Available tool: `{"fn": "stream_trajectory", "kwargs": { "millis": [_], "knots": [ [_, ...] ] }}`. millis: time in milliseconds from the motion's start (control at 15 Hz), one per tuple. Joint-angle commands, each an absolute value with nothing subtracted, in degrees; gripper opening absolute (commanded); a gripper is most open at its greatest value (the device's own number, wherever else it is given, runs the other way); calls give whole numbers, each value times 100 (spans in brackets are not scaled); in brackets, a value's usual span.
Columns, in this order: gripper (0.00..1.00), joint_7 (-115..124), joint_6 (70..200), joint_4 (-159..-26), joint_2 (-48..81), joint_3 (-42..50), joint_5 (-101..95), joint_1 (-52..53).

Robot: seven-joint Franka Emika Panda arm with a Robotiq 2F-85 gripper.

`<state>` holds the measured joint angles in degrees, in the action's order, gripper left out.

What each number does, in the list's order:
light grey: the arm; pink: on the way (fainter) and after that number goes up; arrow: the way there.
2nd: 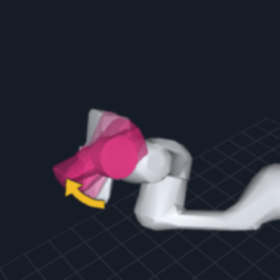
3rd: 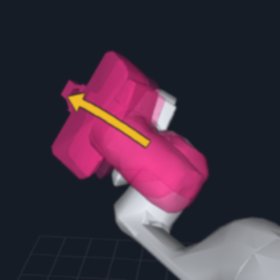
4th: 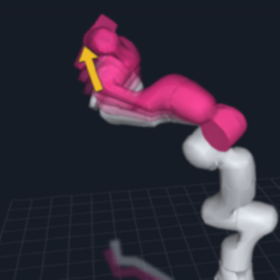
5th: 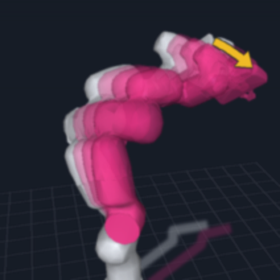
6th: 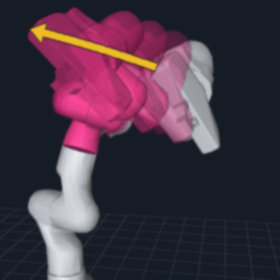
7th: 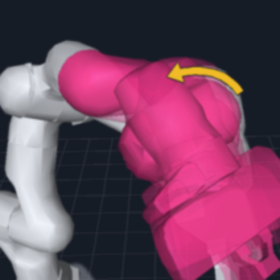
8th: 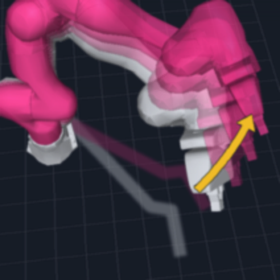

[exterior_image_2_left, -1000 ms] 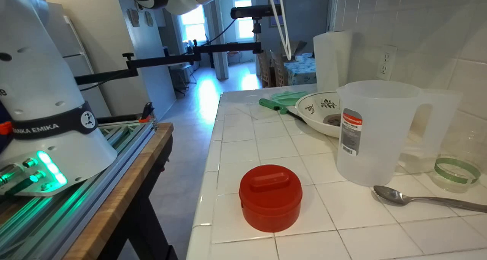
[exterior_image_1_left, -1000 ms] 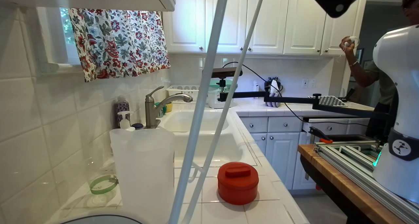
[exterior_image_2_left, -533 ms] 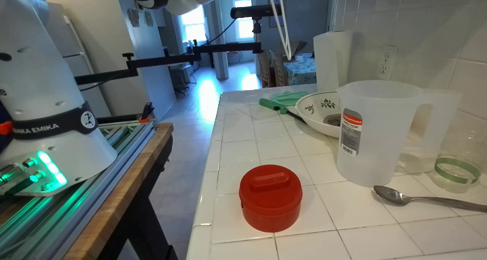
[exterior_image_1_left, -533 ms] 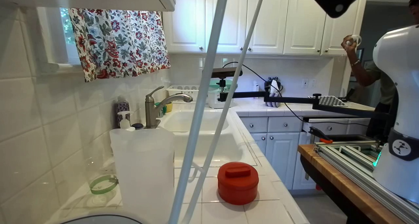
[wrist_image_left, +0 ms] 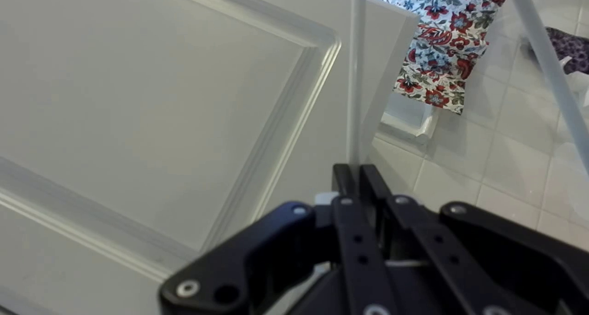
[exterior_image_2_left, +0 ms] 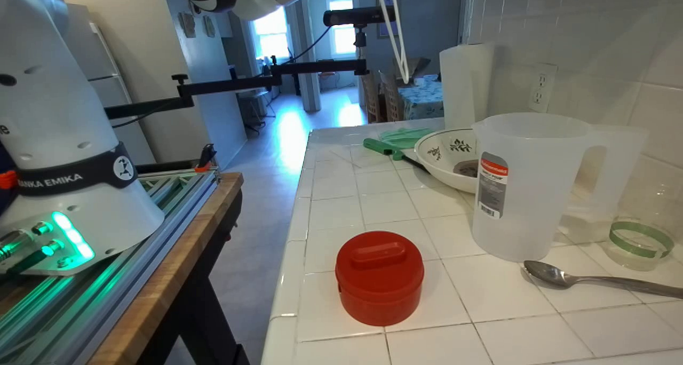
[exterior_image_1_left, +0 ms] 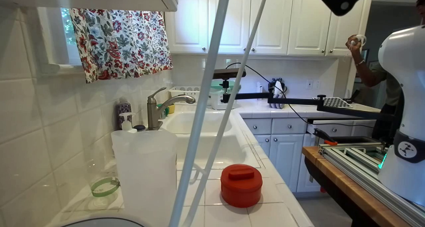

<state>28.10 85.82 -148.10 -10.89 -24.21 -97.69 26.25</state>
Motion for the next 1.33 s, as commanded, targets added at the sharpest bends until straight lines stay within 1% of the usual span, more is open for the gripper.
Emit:
{"fn": "stream_trajectory", "kwargs": {
  "millis": [0, 1267],
  "knots": [
    [2, 2653, 8564, -14816, -1274, -2397, -9822, 2648],
    [2, 2666, 8755, -14868, -1343, -2232, -10025, 2593]
  ]
}}
